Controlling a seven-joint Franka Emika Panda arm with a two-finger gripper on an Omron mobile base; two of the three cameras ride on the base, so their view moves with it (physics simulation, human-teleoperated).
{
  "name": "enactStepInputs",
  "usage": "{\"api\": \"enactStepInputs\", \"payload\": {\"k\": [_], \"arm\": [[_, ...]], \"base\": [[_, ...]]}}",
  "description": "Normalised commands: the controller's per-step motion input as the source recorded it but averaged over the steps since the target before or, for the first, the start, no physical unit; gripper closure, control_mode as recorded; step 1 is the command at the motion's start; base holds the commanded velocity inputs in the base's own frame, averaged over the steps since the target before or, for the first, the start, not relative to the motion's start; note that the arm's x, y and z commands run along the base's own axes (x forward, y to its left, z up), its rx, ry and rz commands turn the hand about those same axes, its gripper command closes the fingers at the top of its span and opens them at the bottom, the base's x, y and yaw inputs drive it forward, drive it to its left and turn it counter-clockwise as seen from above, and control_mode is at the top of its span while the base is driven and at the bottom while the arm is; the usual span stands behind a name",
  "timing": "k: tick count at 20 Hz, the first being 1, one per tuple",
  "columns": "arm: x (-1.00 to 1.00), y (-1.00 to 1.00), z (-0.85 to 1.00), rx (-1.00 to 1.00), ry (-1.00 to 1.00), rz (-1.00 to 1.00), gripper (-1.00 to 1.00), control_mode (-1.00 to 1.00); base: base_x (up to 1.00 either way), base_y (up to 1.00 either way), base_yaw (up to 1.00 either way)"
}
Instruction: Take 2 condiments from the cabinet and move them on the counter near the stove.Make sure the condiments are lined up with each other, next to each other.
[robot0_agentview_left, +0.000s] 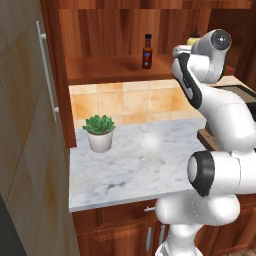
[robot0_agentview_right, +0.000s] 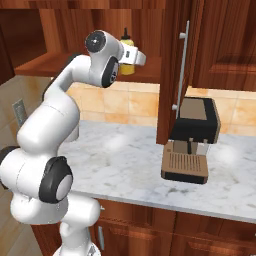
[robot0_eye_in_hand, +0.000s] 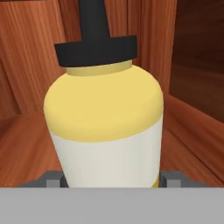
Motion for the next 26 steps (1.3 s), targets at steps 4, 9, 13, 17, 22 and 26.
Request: {"api": "enactStepInputs", "payload": {"k": [4, 9, 13, 17, 22, 26], "arm": [[-1.00, 0.24, 0.11, 0.00, 0.01, 0.00, 1.00, -1.00], [-1.00, 0.31, 0.03, 0.00, 0.00, 0.00, 1.00, -1.00], [-1.00, 0.33, 0.00, 0.00, 0.00, 0.00, 1.00, -1.00], [-1.00, 0.31, 0.00, 0.00, 0.00, 0.00, 1.00, -1.00], [-1.00, 0.22, 0.00, 0.00, 0.00, 0.00, 1.00, -1.00], [-0.91, 0.20, 0.00, 0.00, -0.01, 0.03, 1.00, -1.00]], "base": [[0.00, 0.00, 0.00], [0.00, 0.00, 0.00], [0.00, 0.00, 0.00], [0.00, 0.00, 0.00], [0.00, 0.00, 0.00], [0.00, 0.00, 0.00]]}}
